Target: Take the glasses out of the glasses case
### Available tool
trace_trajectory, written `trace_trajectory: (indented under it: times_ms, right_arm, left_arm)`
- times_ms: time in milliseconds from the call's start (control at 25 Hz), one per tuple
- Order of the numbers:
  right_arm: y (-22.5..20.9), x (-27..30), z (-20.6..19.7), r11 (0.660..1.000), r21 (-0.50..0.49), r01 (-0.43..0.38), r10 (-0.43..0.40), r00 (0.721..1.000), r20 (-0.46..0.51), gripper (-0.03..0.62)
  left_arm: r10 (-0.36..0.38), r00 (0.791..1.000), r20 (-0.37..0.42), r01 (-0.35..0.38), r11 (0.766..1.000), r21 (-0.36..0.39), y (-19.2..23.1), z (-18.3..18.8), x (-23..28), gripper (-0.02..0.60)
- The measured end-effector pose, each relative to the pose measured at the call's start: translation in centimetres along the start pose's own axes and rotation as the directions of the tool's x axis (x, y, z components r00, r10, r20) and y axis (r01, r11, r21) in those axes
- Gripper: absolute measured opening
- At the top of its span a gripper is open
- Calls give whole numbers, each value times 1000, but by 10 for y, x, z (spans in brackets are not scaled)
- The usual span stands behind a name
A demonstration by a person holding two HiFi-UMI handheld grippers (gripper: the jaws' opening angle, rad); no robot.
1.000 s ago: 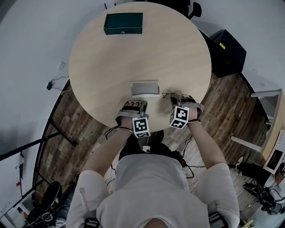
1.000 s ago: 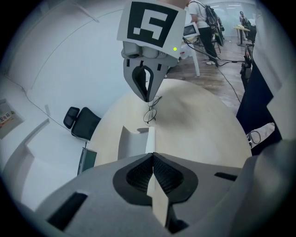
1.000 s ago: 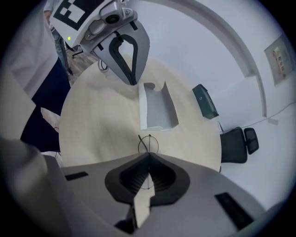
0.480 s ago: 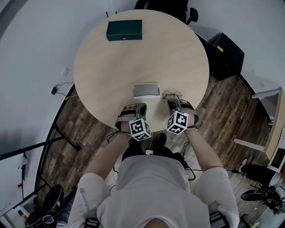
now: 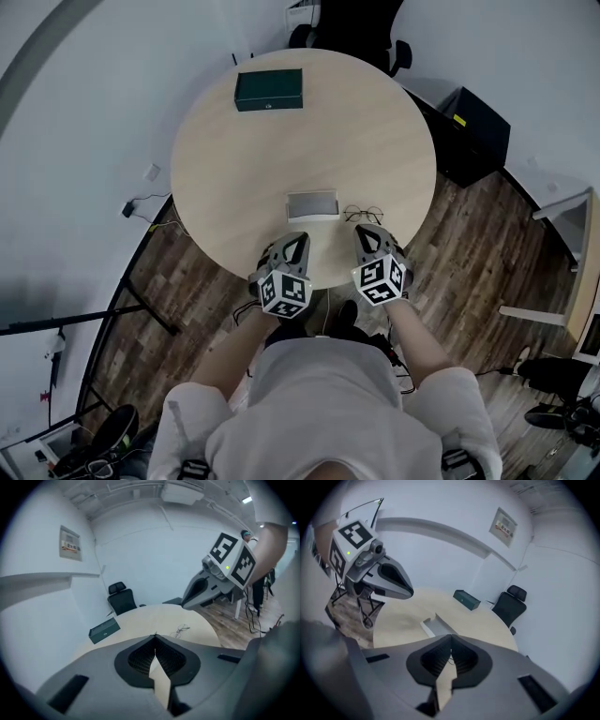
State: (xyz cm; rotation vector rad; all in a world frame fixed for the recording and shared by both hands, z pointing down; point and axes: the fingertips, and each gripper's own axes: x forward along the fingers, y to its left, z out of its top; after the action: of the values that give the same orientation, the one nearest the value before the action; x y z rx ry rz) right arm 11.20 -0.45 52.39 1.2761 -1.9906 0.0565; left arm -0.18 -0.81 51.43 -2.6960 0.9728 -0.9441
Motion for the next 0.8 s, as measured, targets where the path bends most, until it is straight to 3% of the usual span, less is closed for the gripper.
trace_trajectory:
  times_ms: [120, 280, 440, 560, 800]
  right_arm:
    - [1, -21, 15, 991, 133, 24, -33, 997, 66, 12]
    - [7, -49, 32, 964, 266, 22, -62, 988, 144, 12]
    - [9, -77, 46, 916, 400, 16, -116, 967, 226, 12]
    - [5, -100, 60, 885, 466, 9, -156, 948, 277, 12]
    - [8, -124, 74, 873, 487, 16, -212, 913, 350, 12]
  left_arm:
    - [68, 995, 73, -57, 989, -138, 17, 14, -24, 9]
    - [127, 982, 141, -79, 948, -307, 30, 28, -54, 9]
    - [175, 961, 212, -82, 919, -386, 40, 44, -84, 9]
    - [199, 943, 266, -76, 909, -409, 46, 58, -104, 9]
    - [278, 892, 357, -80, 873, -481, 56, 76, -139, 9]
